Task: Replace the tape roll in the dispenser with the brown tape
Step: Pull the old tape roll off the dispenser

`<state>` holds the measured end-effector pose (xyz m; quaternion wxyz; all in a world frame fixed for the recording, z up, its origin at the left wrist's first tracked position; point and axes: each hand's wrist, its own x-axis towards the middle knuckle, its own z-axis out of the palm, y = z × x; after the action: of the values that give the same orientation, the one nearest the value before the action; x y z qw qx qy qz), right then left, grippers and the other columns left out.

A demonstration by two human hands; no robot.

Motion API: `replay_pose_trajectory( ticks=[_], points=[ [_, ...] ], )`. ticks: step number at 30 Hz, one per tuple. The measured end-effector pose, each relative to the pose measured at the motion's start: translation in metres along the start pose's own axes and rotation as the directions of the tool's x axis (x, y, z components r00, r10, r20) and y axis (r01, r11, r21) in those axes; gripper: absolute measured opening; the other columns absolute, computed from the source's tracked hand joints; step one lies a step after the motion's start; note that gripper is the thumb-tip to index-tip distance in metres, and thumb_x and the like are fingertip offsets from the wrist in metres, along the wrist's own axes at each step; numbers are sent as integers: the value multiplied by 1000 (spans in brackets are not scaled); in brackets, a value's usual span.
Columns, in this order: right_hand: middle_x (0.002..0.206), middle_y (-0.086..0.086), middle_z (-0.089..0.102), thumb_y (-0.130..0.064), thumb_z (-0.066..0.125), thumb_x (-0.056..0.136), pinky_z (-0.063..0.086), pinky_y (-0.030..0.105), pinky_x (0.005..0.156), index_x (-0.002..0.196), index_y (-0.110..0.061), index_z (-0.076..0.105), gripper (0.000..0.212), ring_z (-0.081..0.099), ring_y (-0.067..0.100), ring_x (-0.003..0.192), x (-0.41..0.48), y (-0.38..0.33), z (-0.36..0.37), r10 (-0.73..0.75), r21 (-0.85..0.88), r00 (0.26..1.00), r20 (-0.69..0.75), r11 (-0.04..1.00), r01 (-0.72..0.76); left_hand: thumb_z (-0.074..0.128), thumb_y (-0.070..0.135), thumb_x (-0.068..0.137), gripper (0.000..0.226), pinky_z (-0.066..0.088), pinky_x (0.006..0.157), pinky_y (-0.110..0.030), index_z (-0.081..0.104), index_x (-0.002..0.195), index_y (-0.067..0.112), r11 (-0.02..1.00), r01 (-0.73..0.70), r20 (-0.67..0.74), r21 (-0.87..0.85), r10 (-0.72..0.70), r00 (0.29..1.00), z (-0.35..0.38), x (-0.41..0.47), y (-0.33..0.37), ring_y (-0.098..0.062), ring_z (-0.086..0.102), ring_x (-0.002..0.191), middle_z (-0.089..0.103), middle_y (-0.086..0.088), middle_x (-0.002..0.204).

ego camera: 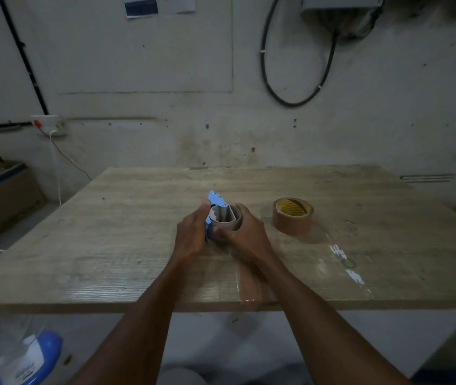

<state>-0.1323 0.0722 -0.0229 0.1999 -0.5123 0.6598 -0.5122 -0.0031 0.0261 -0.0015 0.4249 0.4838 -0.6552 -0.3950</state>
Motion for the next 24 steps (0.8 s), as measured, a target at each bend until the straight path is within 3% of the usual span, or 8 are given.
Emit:
replay_pose_trajectory(
  ticks=[4,6,9,12,15,18,22,24],
  points=[
    [97,-17,73,-44,83,60,58,33,79,103,-32,62,49,68,-3,87,-3,-1,-4,-45,17,999,4,999,45,28,65,92,65,51,85,-37,72,99,17,1000,-9,32,5,9,999,-2,-1,-1,-20,67,91,74,-3,93],
    [99,-16,73,-40,84,59,58,32,81,105,-32,62,52,68,-3,89,-3,-2,-7,-58,39,998,-11,997,59,29,61,97,60,51,82,-34,73,94,21,1000,10,36,-1,-10,999,-3,-1,0,-18,68,89,74,0,90],
    [113,-15,69,-29,88,59,56,27,89,121,-30,56,70,65,-2,101,-2,-2,-9,-78,107,995,-56,991,84,35,54,101,50,50,67,-21,76,94,26,985,58,77,-165,-46,996,-2,2,-3,-12,70,84,74,6,88],
    [121,-12,64,-22,91,58,54,21,87,125,-26,50,79,63,0,107,-2,-4,-11,-110,178,989,-97,976,126,40,55,99,48,57,74,-31,78,102,25,936,111,123,-334,-73,990,-1,9,-8,-20,73,91,77,-4,102],
    [120,-13,64,-20,92,59,54,18,83,122,-27,53,75,63,1,106,-2,-11,-12,-156,210,980,-121,961,179,42,54,98,47,55,84,-41,78,97,24,841,217,160,-496,-157,975,-2,10,-1,-29,70,99,77,-9,104],
    [125,-11,61,-23,91,61,57,27,86,126,-29,56,75,61,9,111,4,-20,-12,-193,251,973,-129,943,220,42,56,97,52,52,93,-45,73,107,15,729,305,202,-613,-228,952,0,12,5,-33,67,106,72,-14,113],
    [132,-11,52,-27,90,63,56,21,88,138,-29,44,88,55,5,117,13,-36,-17,-252,254,964,-91,930,267,56,49,93,60,52,98,-51,60,126,0,571,368,260,-734,-265,929,0,22,13,-40,64,114,64,-26,125],
    [130,-11,55,-33,91,61,56,23,91,136,-31,43,89,57,6,116,16,-38,-19,-243,272,967,-81,927,256,54,47,94,57,49,100,-55,58,124,-2,536,420,326,-732,-266,907,1,25,19,-42,65,110,67,-29,118]
  ],
)
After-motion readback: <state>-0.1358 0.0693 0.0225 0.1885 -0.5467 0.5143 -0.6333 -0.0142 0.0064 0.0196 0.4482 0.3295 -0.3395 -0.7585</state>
